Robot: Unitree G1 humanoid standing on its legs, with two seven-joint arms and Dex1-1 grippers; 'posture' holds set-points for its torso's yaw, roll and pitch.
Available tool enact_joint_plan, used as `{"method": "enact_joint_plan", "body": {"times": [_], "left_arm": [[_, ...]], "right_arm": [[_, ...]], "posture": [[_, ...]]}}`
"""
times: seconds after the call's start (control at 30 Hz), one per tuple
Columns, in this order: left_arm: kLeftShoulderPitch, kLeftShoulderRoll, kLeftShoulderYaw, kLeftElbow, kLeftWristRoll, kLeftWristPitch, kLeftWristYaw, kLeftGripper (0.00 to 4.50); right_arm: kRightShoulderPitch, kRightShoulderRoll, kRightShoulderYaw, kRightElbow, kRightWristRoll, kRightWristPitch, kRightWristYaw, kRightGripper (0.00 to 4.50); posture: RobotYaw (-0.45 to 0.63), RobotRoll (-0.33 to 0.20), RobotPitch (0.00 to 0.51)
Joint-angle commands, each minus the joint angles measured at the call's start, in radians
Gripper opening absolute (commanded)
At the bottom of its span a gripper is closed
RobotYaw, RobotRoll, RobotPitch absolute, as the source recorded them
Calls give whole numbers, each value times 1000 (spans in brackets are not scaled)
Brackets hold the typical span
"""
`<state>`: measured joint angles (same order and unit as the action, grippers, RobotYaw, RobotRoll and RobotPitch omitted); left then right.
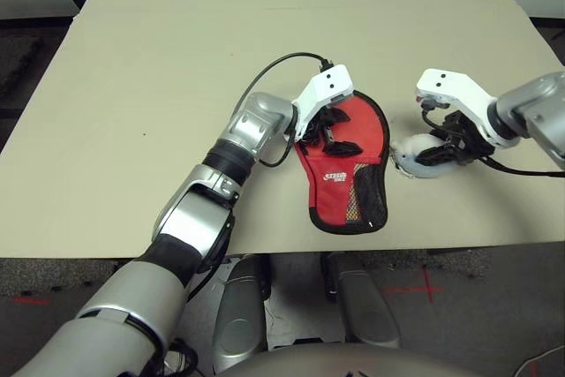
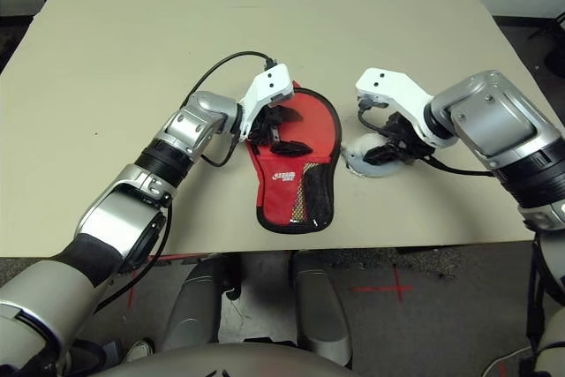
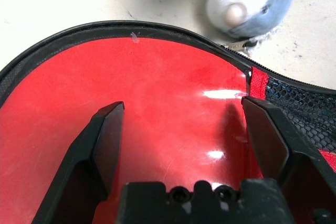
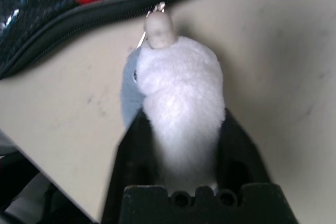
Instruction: Store the ping-pong paddle in its case and zip it.
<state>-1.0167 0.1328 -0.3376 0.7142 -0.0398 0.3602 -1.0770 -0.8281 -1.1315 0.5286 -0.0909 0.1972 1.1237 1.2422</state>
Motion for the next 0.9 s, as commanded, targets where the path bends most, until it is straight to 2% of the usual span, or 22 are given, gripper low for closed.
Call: {"method": "enact_joint_plan", "body": {"times": [0.03,0.1,0.23,0.4,0.67,0.87,0.9], "left_arm": [[36,12,-27,51,48,30,20,4500],[34,11,-26,57,49,24,23,4500],[30,8,-20,65,46,14,27,4500],[29,2,-21,79,47,1,31,4500],[23,-8,-23,107,50,-17,34,4500],[20,-9,-23,112,52,-28,35,4500],[21,-5,-25,98,53,-28,33,4500]], "right_arm": [[67,-72,-11,-116,45,61,47,479],[115,-121,-38,-207,80,77,61,199],[223,-187,-113,-377,165,132,49,195],[344,-204,-192,-530,245,199,-8,194],[479,-260,-261,-647,320,210,-50,164],[494,-250,-307,-629,360,211,-75,160],[483,-246,-329,-612,378,218,-70,510]], "posture": [[-169,0,228],[-172,0,230],[-183,0,231],[-197,0,234],[-204,0,236],[-201,0,232],[-195,0,230]]}}
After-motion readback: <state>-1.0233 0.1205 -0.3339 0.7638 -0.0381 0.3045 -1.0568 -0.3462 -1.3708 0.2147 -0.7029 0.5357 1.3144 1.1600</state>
